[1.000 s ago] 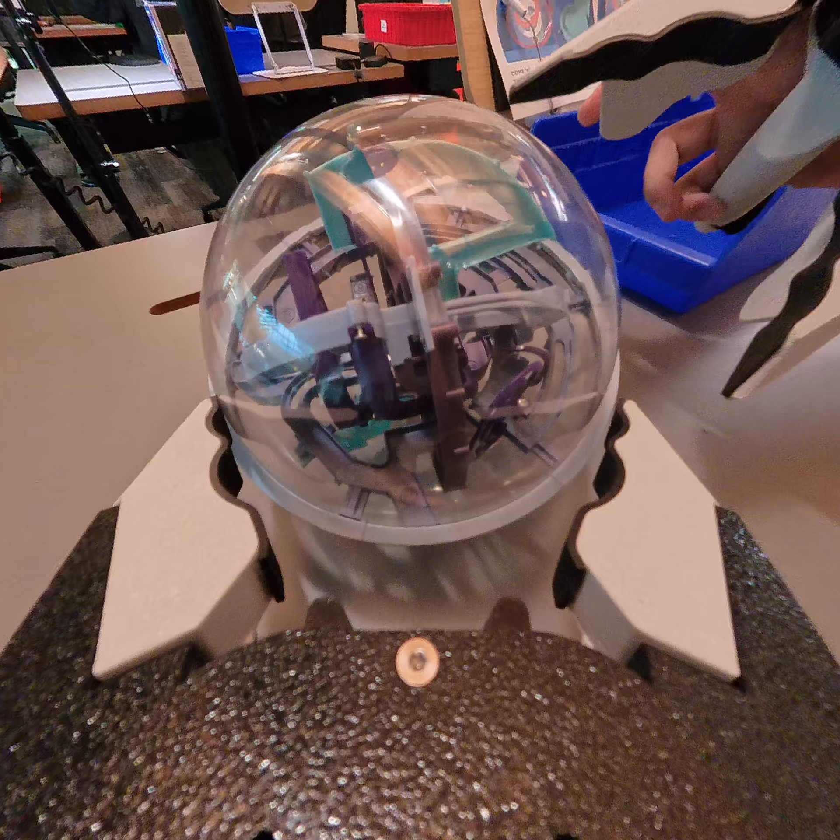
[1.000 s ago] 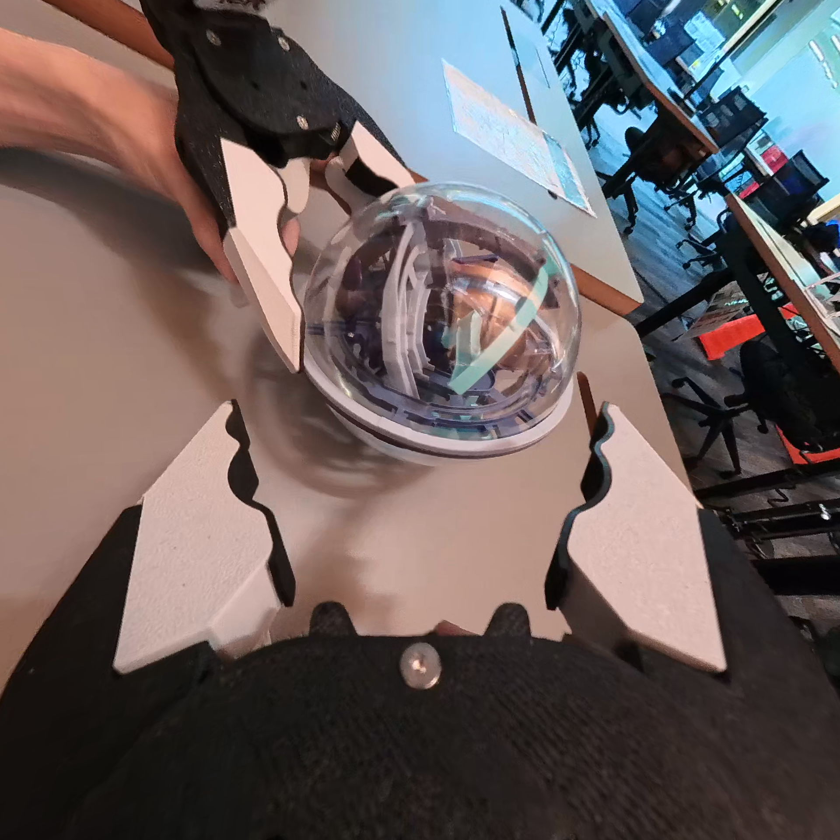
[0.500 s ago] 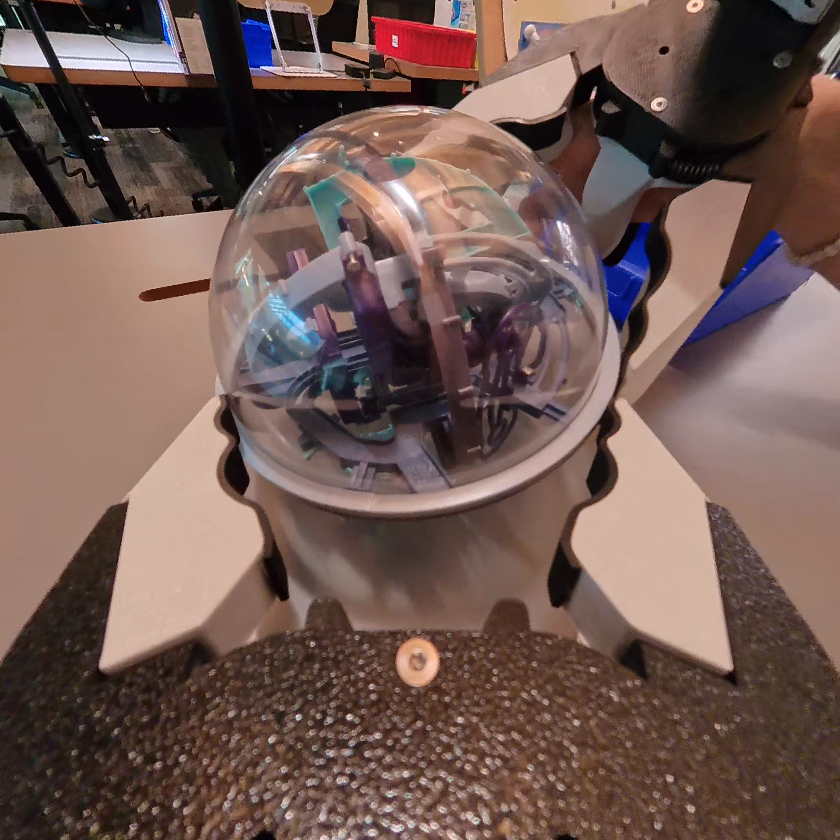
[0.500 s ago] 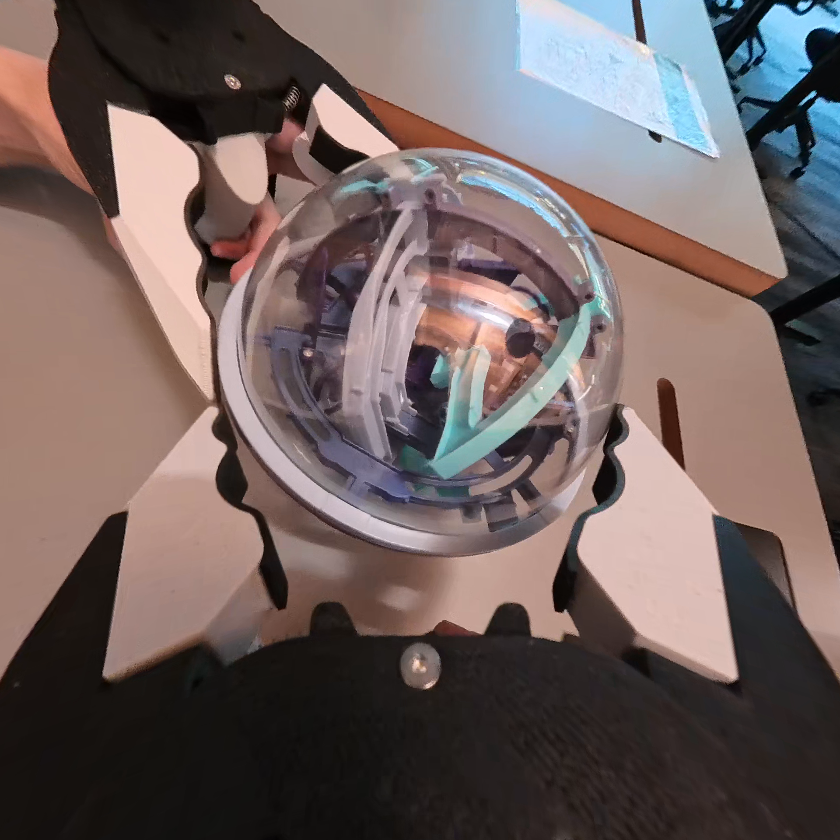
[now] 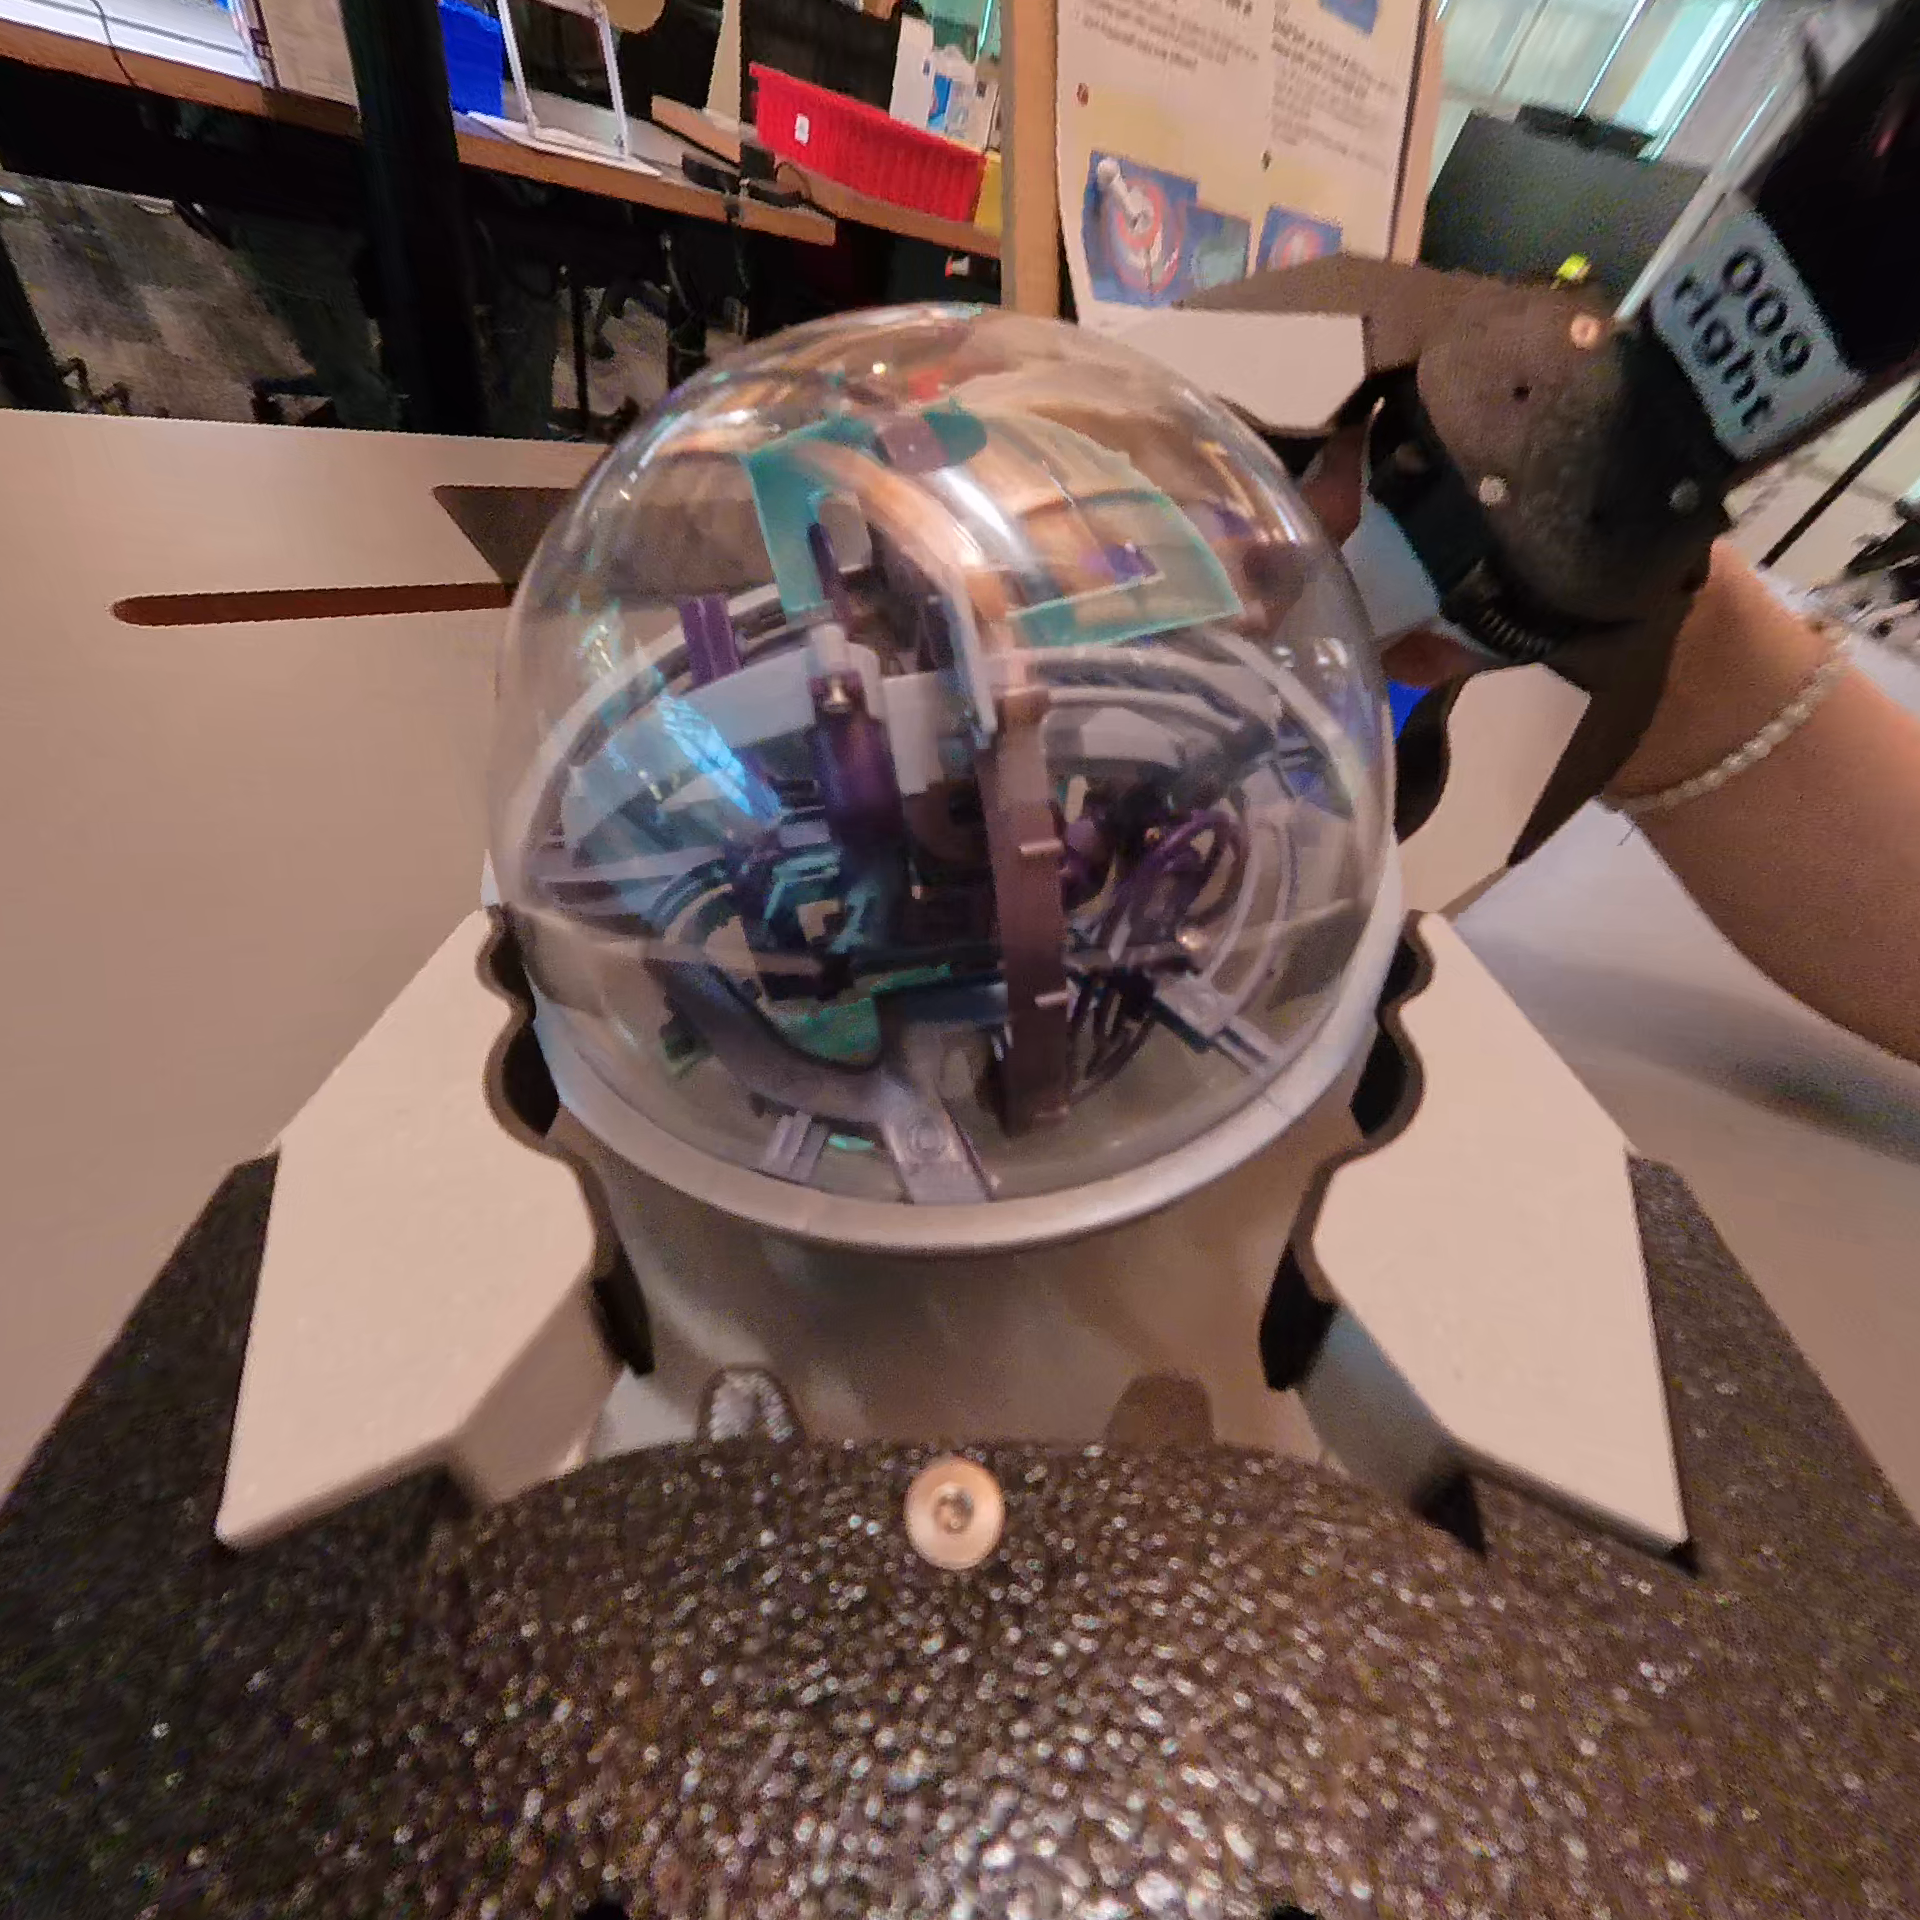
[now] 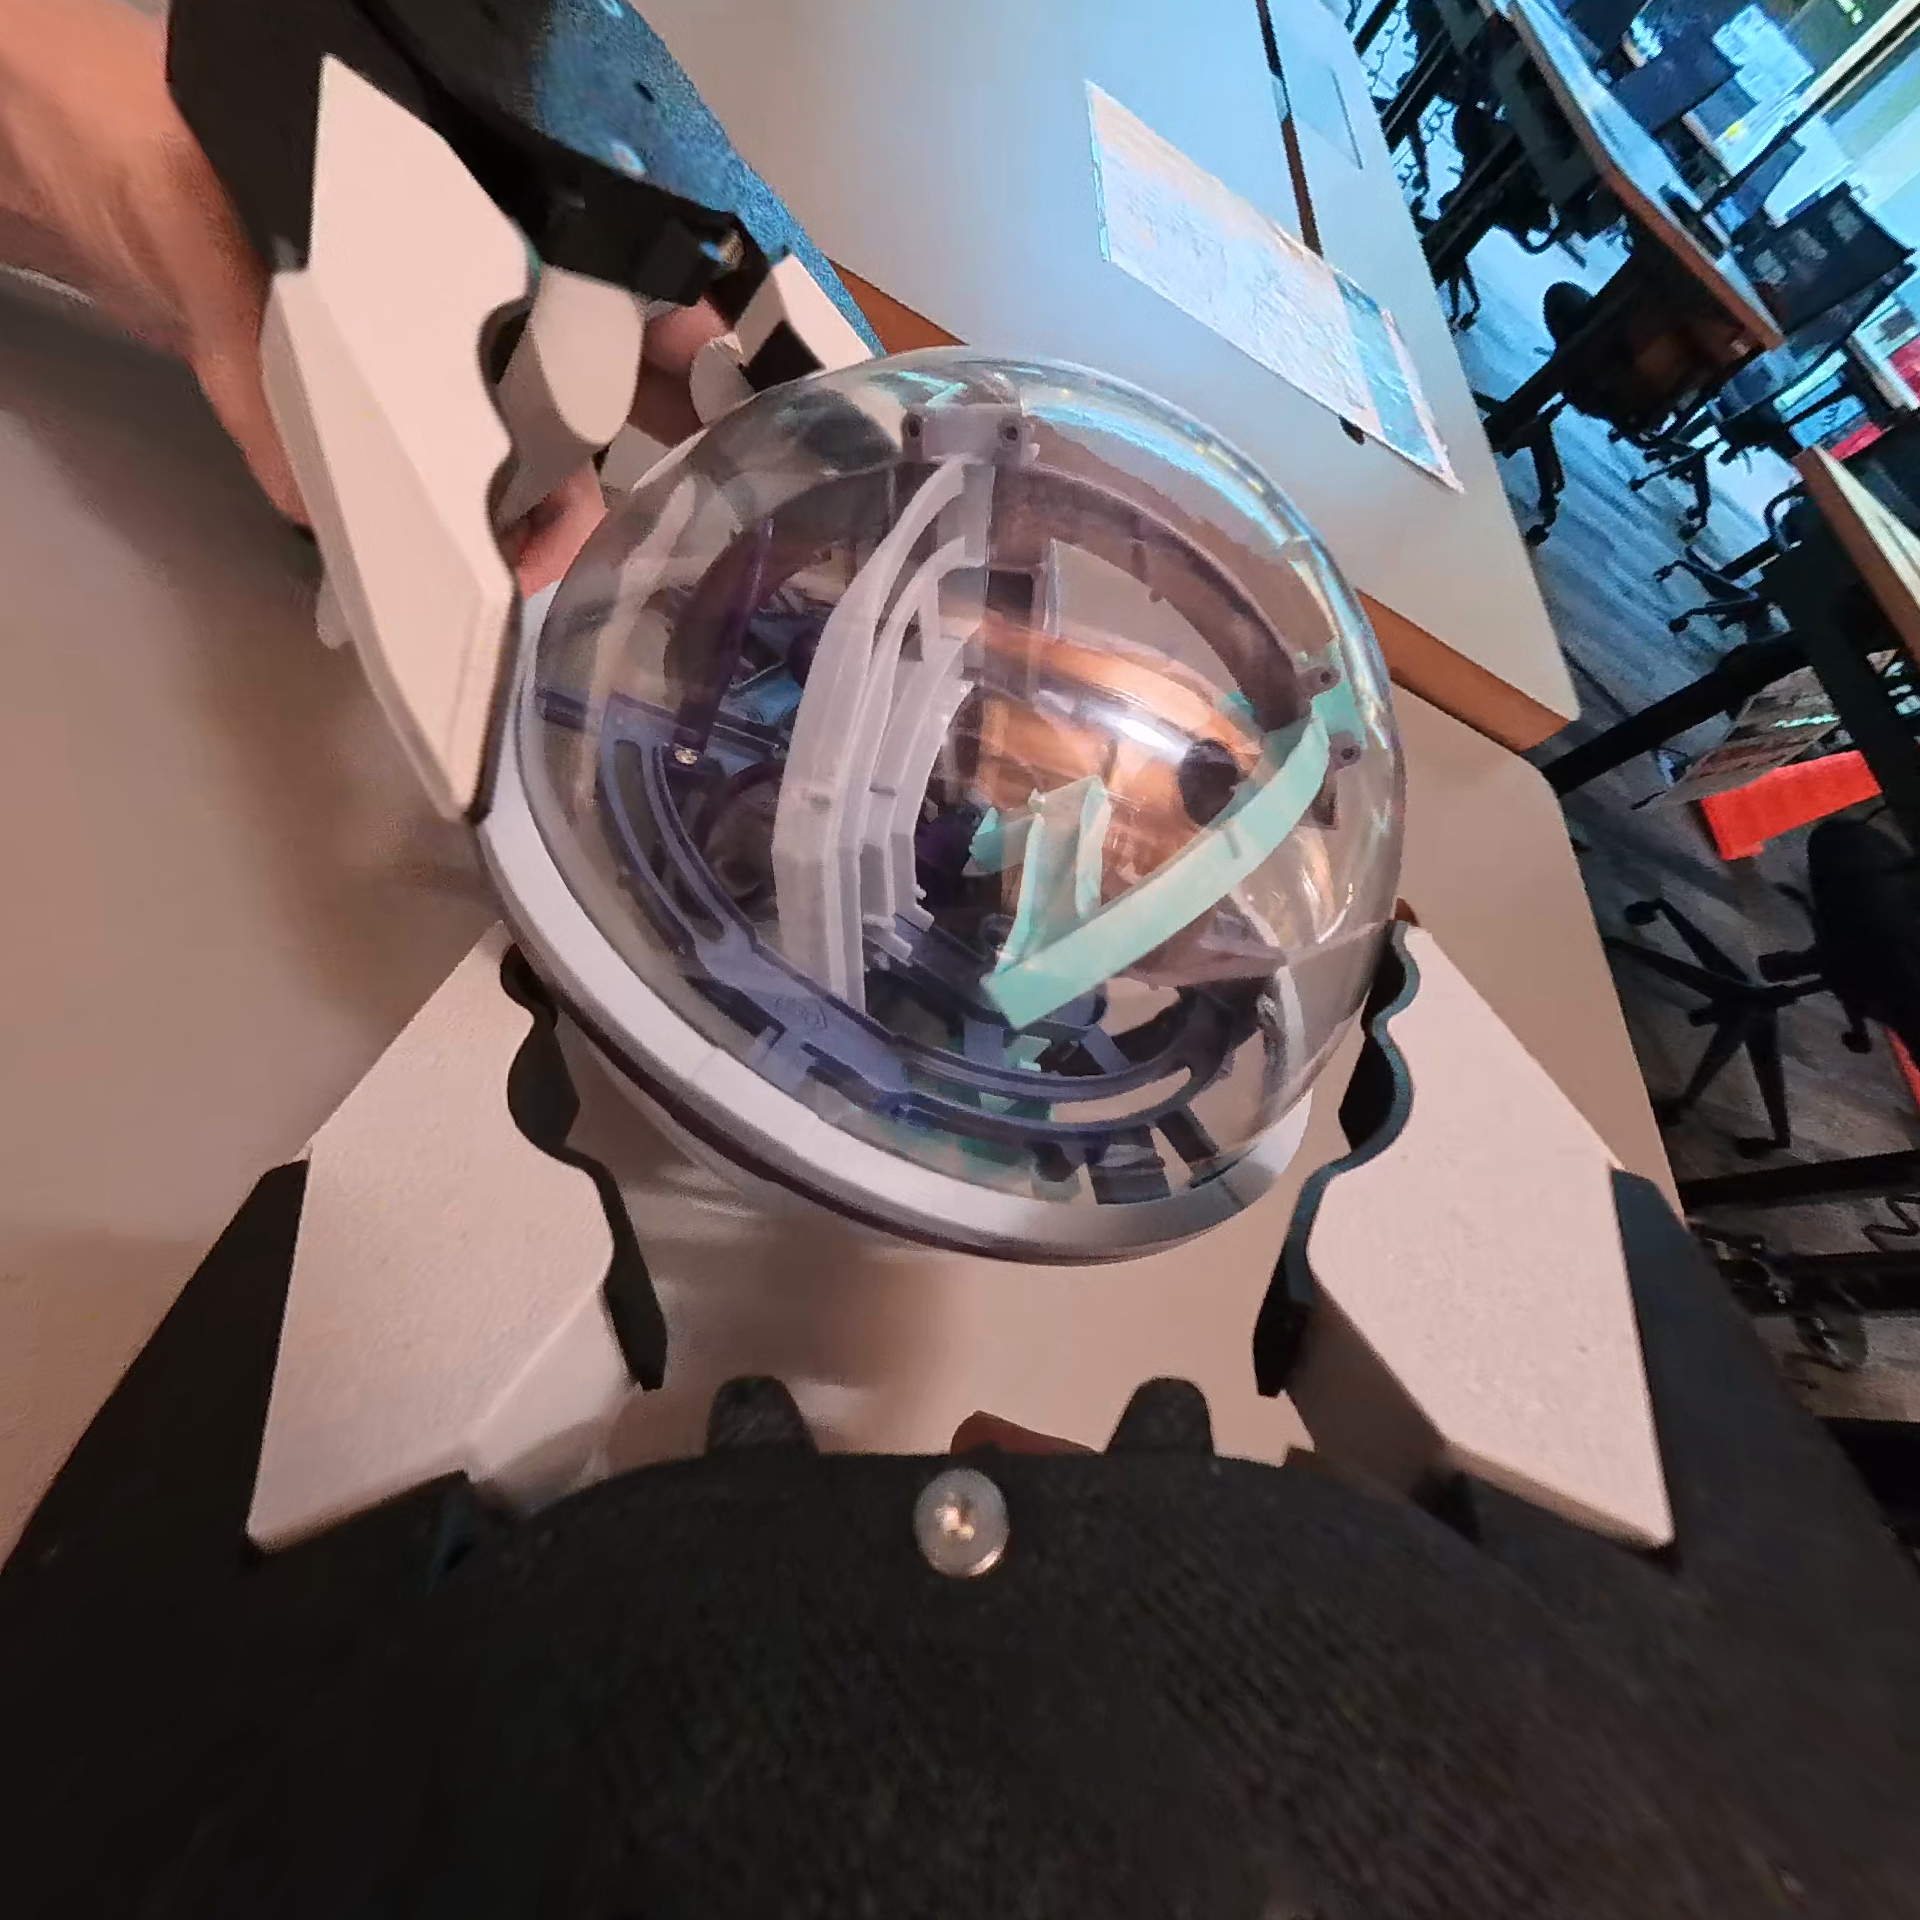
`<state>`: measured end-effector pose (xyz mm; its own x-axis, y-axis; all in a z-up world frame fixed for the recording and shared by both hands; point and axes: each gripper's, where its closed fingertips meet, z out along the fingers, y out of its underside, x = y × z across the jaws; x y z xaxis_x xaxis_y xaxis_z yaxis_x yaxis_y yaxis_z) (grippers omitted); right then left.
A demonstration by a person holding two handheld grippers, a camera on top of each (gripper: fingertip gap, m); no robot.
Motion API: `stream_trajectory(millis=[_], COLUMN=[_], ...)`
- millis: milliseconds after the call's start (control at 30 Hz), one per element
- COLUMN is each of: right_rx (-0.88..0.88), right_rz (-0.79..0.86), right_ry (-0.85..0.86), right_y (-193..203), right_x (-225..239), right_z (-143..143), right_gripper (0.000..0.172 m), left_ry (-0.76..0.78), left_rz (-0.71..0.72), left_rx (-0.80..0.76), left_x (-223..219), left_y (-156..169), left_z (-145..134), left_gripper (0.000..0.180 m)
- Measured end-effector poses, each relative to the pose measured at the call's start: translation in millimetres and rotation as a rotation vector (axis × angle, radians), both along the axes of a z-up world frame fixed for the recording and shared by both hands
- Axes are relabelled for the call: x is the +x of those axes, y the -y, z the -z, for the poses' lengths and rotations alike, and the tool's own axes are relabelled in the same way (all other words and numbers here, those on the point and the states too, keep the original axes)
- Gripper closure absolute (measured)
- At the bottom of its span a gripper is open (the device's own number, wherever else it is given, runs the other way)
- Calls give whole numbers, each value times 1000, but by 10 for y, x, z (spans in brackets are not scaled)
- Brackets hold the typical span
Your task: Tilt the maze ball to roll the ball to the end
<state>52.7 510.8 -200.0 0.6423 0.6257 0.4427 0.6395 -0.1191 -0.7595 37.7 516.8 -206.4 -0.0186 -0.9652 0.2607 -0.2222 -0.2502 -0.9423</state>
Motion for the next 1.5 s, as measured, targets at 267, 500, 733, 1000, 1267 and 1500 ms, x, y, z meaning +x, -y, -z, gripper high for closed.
stream_trajectory(millis=[267, 500, 733, 1000, 1267, 1500], right_rx=[49, -84, -274, -203, -142, -95], right_rz=[67, -79, -212, -96, -10, -15], right_ry=[60, 7, -115, 67, 1, -79], right_y=[172, 247, 235, 182, 208, 201], right_x=[47, 137, 44, 168, 89, -26], right_z=[26, -157, -103, 163, 190, 176], right_gripper=[25, 23, 22, 15, 15, 15], left_ry=[-2, -7, -7, -8, 15, 8], left_rz=[39, 56, 54, 22, 28, 26], left_rx=[68, 74, 71, 74, 134, 149], left_x=[36, 52, 57, 66, 59, 5], left_y=[122, 146, 143, 121, 158, 167], left_z=[-3, 6, 5, 3, -31, -47], left_gripper=[30, 30, 30, 30, 25, 24])
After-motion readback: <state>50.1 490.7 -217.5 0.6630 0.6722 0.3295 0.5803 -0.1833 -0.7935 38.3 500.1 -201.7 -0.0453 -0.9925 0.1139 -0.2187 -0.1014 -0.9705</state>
